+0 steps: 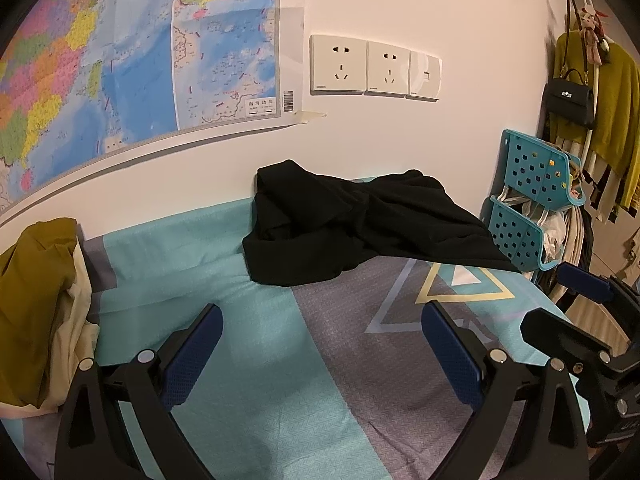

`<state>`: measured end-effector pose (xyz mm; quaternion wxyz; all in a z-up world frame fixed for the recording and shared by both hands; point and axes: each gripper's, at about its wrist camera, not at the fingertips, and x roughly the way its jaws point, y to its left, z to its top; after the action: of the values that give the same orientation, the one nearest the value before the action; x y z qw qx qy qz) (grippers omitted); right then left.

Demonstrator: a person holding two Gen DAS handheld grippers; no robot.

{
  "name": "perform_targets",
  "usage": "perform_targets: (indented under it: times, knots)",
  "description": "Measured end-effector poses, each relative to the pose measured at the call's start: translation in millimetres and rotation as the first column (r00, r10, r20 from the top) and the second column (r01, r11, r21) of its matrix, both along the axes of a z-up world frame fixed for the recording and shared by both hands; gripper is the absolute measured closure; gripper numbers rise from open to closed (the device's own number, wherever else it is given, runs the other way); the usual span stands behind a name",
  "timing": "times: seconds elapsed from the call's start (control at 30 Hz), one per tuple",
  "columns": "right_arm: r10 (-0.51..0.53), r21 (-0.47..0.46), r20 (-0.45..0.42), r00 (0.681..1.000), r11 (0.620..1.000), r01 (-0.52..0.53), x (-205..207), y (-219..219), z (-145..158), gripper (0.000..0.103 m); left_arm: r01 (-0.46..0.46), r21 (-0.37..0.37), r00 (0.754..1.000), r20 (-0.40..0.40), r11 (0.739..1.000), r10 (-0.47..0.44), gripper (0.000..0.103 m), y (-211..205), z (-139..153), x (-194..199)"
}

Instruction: Fold large clothes

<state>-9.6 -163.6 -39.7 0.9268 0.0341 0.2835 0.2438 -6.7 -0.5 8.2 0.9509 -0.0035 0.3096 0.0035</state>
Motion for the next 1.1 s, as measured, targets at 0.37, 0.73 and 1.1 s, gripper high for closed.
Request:
perform_targets:
  times: [0.37, 0.73, 1.1]
  knots:
    - [0.003, -0.008, -0.010, 1.000, 1.000, -0.003, 0.1, 0.6, -0.9, 0.006, -0.005, -0.005, 1.000, -0.001, 1.000, 0.005, 0.007, 0.9, -1.1, -1.0]
    - [0.003, -0.011, -0.008, 1.000, 1.000, -0.003, 0.5, 1.1, -0.2, 0.006, -0.009, -0.008, 1.000, -0.003, 1.000, 0.009, 0.007, 3.1, -2.7, -1.3]
    - [0.007, -0.010, -0.013, 1.000, 1.000, -0.007, 2.5, 2.9, 0.1, 0.006, -0.010, -0.009, 1.000, -0.007, 1.000, 0.010, 0.007, 2.7, -3.5, -1.3]
